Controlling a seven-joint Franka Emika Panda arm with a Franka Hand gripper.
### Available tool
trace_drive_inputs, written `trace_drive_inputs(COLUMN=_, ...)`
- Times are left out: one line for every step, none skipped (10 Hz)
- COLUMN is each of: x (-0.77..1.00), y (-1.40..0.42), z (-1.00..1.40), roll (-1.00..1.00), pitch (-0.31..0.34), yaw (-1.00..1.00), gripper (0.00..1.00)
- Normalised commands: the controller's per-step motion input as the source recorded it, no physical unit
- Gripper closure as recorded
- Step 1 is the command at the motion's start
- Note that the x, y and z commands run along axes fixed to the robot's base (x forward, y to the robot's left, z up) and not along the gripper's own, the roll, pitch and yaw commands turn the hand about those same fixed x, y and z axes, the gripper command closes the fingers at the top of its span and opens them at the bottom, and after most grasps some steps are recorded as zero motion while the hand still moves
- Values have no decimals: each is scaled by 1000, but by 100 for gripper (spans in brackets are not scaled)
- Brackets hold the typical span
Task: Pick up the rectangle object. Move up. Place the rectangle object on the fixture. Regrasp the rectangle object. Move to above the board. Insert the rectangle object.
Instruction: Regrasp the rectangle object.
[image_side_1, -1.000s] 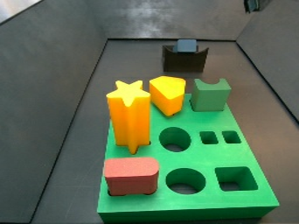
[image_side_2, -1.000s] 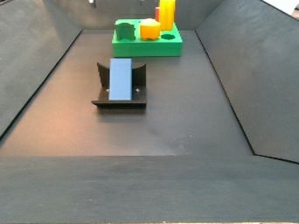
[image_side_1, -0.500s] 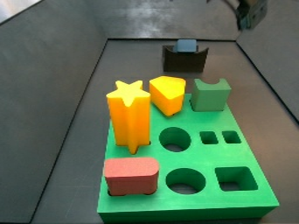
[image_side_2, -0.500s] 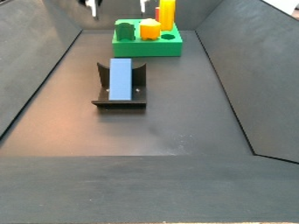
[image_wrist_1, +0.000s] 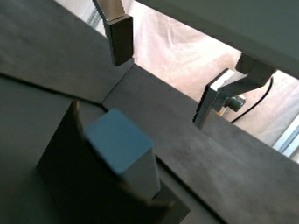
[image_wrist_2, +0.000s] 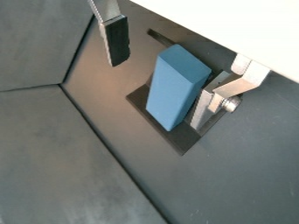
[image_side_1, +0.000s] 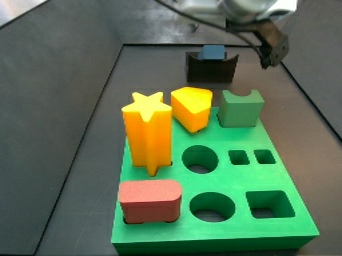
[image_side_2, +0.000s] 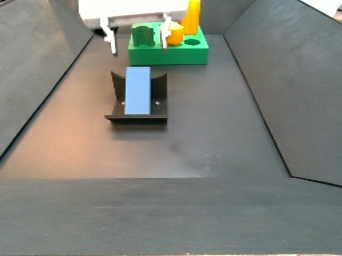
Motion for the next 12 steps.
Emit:
trace_drive_inputs(x=100, y=43, z=-1000, roll=81, pitch=-121, yaw=17, gripper=0)
trace_drive_inputs(x=103, y=37, z=-1000, roll=79, pitch=-111, yaw=-8, gripper=0)
trace_drive_inputs(x=99, y=27, z=-842, roll=74, pitch=-86, yaw=-32, gripper=0)
trace_drive_inputs(x=90, y=19, z=-684, roll=75, pitch=-66, yaw=-42, gripper=0)
trace_drive_inputs(x=78, y=12, z=-537, roll=76, pitch=-53, yaw=-44, gripper=0)
trace_drive_inputs(x=73, y=8, z=-342, roll=70, pitch=-27, yaw=-41, gripper=0)
trace_drive_inputs(x=52, y=6, z=-215, roll=59, pitch=6, yaw=-32, gripper=0)
trace_drive_inputs(x=12, y=-6, z=-180, roll=53, pitch=7, yaw=-27, gripper=0)
trace_drive_inputs(x=13, y=-3, z=-178, roll=52, pitch=7, yaw=-16, gripper=0)
trace_drive_inputs(x=13, y=-3, z=-178, roll=53, pitch=7, yaw=-12, gripper=0)
trace_drive_inputs(x=13, y=-2, z=-177, roll=53, pitch=8, yaw=-7, gripper=0)
trace_drive_inputs(x=13, y=-2, z=-176, roll=53, pitch=8, yaw=-5, gripper=0)
